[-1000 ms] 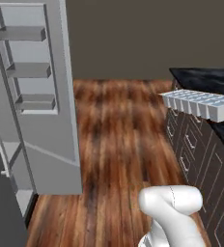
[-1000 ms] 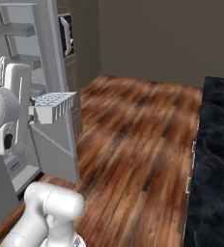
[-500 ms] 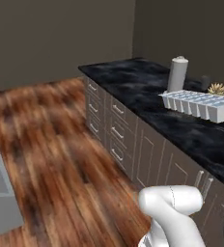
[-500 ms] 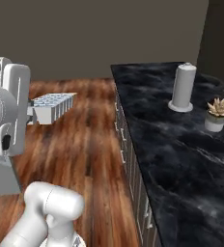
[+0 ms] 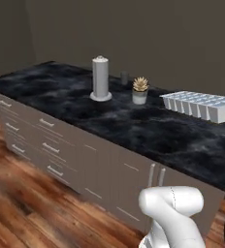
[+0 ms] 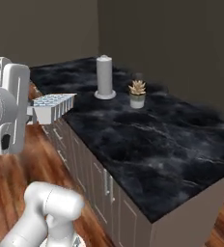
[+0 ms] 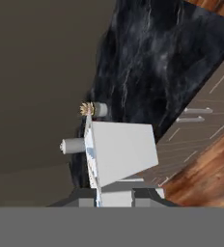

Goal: Open the freezer door, pick up the ice cube tray from the freezer, and place it on the dining counter.

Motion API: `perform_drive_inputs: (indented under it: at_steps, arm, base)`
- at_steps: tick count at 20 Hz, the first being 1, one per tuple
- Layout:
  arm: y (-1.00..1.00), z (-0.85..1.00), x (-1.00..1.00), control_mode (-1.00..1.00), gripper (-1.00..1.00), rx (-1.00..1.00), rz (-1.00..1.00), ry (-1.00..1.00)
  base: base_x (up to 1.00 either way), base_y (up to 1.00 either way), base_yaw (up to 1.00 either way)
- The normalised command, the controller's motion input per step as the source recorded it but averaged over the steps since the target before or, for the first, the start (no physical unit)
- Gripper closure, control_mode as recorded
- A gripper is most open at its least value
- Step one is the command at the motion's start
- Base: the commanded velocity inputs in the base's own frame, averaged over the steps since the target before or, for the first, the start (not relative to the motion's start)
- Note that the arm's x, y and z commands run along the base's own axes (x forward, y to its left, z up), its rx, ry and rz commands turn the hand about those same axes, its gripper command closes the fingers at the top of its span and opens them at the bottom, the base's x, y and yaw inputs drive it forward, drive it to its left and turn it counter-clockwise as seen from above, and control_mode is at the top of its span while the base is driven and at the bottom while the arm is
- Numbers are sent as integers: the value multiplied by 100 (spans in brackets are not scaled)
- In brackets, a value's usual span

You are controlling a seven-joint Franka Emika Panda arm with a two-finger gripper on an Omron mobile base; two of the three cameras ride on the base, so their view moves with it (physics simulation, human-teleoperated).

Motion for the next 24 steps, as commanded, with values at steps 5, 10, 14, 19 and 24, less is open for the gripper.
perform_drive_inputs:
  at_steps: [5, 10, 14, 19, 24]
  arm:
    - [0, 0, 0, 100, 100, 0, 0, 0]
    - [0, 0, 0, 100, 100, 0, 0, 0]
    - [0, 0, 0, 100, 100, 0, 0, 0]
    - [0, 0, 0, 100, 100, 0, 0, 0]
    - [0, 0, 0, 100, 100, 0, 0, 0]
  base:
    - [0, 0, -65]
    - [11, 6, -56]
    - [28, 23, -51]
    - [42, 42, -45]
    - [50, 37, -35]
